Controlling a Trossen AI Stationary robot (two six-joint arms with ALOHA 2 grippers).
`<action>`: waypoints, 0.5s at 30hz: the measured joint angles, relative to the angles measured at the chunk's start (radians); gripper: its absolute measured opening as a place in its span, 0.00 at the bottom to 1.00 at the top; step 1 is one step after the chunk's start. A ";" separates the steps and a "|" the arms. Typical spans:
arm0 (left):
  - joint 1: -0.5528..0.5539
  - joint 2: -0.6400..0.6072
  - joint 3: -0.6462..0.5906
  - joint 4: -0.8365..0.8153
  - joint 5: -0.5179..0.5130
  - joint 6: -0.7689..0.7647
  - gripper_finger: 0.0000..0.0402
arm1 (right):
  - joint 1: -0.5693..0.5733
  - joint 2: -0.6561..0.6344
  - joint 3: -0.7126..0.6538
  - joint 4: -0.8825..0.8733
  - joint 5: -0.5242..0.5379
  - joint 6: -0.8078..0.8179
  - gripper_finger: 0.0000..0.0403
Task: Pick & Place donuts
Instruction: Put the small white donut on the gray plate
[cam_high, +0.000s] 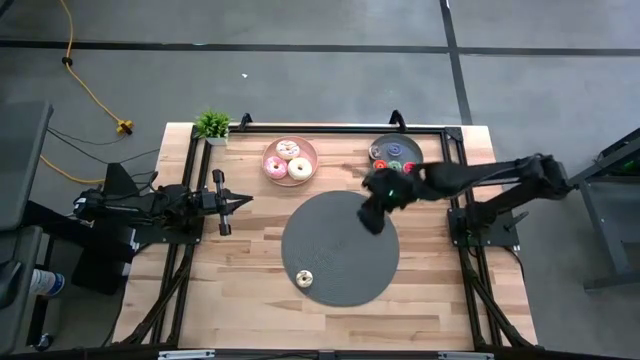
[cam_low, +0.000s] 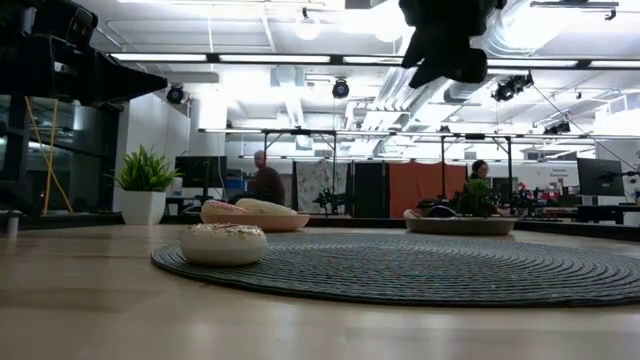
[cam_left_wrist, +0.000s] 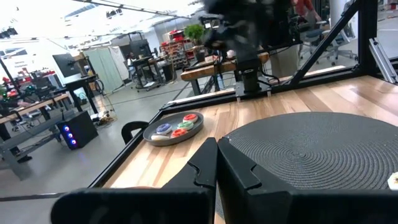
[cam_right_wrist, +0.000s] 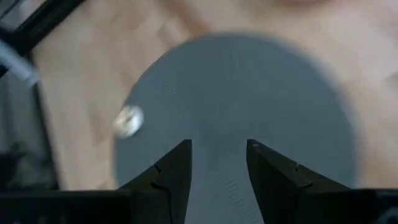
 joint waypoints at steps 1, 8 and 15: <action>0.000 0.000 0.000 0.000 0.000 0.000 0.00 | 0.025 0.023 0.007 0.003 -0.024 0.028 0.36; 0.000 0.000 0.000 0.000 0.000 0.000 0.00 | 0.159 0.200 0.015 0.117 -0.228 0.348 0.36; 0.000 0.000 0.000 0.000 0.000 0.000 0.00 | 0.236 0.401 0.015 0.412 -0.246 0.531 0.36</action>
